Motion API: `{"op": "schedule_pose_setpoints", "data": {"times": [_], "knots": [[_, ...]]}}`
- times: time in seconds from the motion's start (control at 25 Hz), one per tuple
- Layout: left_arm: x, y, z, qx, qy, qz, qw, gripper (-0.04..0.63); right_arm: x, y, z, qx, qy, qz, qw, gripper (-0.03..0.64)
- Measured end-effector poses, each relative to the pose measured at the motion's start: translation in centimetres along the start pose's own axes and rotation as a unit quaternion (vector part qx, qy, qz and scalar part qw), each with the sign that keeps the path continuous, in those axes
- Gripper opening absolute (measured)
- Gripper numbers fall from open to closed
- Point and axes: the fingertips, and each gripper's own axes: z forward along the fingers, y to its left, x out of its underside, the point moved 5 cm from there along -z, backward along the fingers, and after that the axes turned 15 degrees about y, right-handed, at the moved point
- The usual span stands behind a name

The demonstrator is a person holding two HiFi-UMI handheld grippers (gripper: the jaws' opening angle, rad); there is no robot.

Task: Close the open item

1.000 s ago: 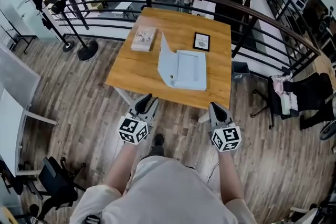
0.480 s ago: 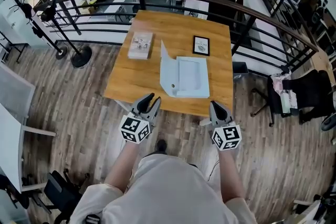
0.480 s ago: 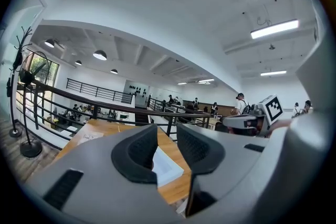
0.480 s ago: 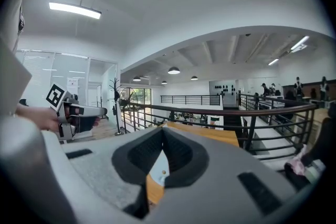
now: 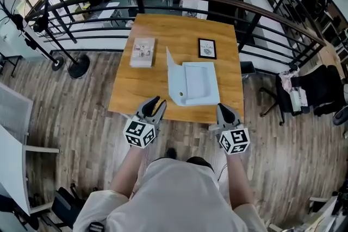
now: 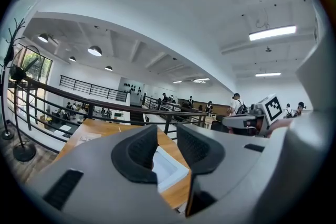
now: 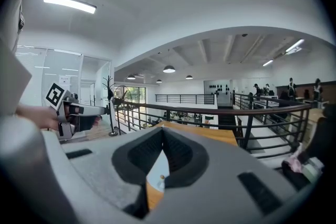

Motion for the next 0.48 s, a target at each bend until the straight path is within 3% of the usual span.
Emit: {"op": "schedule_pose_setpoints", "data": {"times": [0.48], "knots": [[-0.6, 2.5, 2.3, 0.011, 0.008, -0.007, 0.9999, 0.109, -1.1, -0.9, 2.5, 0.011, 0.01, 0.003, 1.0, 0.003]]}}
